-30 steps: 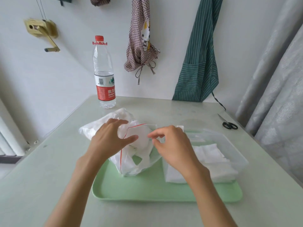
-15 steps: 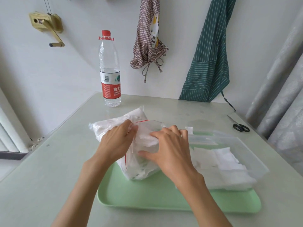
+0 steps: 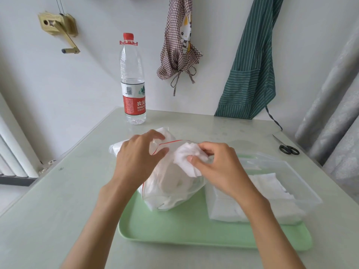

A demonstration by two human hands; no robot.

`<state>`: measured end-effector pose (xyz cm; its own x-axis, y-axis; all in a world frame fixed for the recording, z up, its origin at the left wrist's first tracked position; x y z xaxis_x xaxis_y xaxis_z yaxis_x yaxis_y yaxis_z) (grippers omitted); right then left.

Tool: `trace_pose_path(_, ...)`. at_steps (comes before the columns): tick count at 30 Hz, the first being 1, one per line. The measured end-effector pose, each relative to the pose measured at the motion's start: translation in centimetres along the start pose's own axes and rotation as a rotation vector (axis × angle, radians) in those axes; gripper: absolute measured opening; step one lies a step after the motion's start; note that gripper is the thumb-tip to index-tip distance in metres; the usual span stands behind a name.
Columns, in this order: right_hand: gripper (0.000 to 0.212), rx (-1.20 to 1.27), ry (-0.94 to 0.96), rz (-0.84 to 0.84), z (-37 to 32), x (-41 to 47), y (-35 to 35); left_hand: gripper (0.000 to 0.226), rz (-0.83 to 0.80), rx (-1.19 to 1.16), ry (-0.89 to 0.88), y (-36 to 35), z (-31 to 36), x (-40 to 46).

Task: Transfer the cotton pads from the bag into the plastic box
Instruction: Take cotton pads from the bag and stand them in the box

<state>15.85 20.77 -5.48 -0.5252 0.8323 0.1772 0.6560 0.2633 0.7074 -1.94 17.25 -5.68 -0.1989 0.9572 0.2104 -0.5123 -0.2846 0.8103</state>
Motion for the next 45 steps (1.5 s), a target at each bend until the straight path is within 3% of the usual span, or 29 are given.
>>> trace_pose_path(2,0.016,0.198,-0.023,-0.042,0.1,-0.1,0.7,0.032,0.085,0.028,-0.032,0.8,0.8,-0.3)
trace_pose_path(5,0.010,0.513,-0.089,-0.059,0.1,-0.4,1.6,0.020,0.161,-0.181,-0.098,2.2,2.1,-0.8)
trace_pose_path(7,0.011,0.656,-0.107,-0.002,0.2,-0.4,1.9,0.006,0.140,-0.297,-0.139,2.8,3.2,-1.3)
trace_pose_path(9,0.013,0.746,-0.105,0.097,-0.1,-0.5,2.2,0.006,0.067,-0.330,-0.203,2.8,4.7,-1.8)
trace_pose_path(12,0.023,0.732,-0.057,0.160,-0.8,-0.6,2.3,0.020,-0.036,-0.322,-0.229,1.4,6.0,-2.1)
trace_pose_path(15,0.032,0.712,-0.018,0.092,-1.0,-0.8,2.4,0.040,-0.141,-0.425,-0.211,0.1,5.9,-1.6)
trace_pose_path(18,0.026,0.752,-0.017,0.018,-1.0,-1.1,2.7,0.049,-0.228,-0.603,-0.196,-0.4,5.7,-1.3)
trace_pose_path(25,0.024,0.632,-0.077,0.153,-0.8,-1.0,2.7,0.049,-0.269,-0.687,-0.190,-1.5,6.1,-1.5)
trace_pose_path(33,0.011,0.851,-0.131,-0.021,-0.2,-1.0,2.9,0.054,-0.316,-0.849,-0.064,-2.5,5.2,-0.9)
trace_pose_path(36,0.018,0.970,-0.154,-0.077,-0.1,-1.0,2.9,0.017,-0.262,-0.904,-0.064,-2.3,5.2,-1.0)
trace_pose_path(39,0.025,1.096,-0.172,-0.099,0.1,-1.0,2.9,0.019,-0.247,-0.937,-0.041,-2.0,5.1,-1.1)
trace_pose_path(43,0.014,0.964,-0.165,-0.081,0.1,-1.0,2.9,0.028,-0.314,-0.957,-0.050,-2.0,6.2,-1.4)
trace_pose_path(45,0.014,0.931,-0.148,-0.066,0.0,-1.0,2.9,0.021,-0.282,-0.895,-0.095,-2.2,6.6,-1.5)
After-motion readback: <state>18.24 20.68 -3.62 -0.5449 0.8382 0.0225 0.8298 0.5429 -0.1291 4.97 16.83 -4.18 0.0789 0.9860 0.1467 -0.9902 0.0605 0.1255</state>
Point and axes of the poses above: each hand's wrist, its own x-axis towards the middle knuckle, its own y-axis out of the back of the hand, z = x × y, the point moved 4 cm from there along x, towards the middle knuckle, and after that the axes turned 13 degrees about -z, right-handed, at the moved point
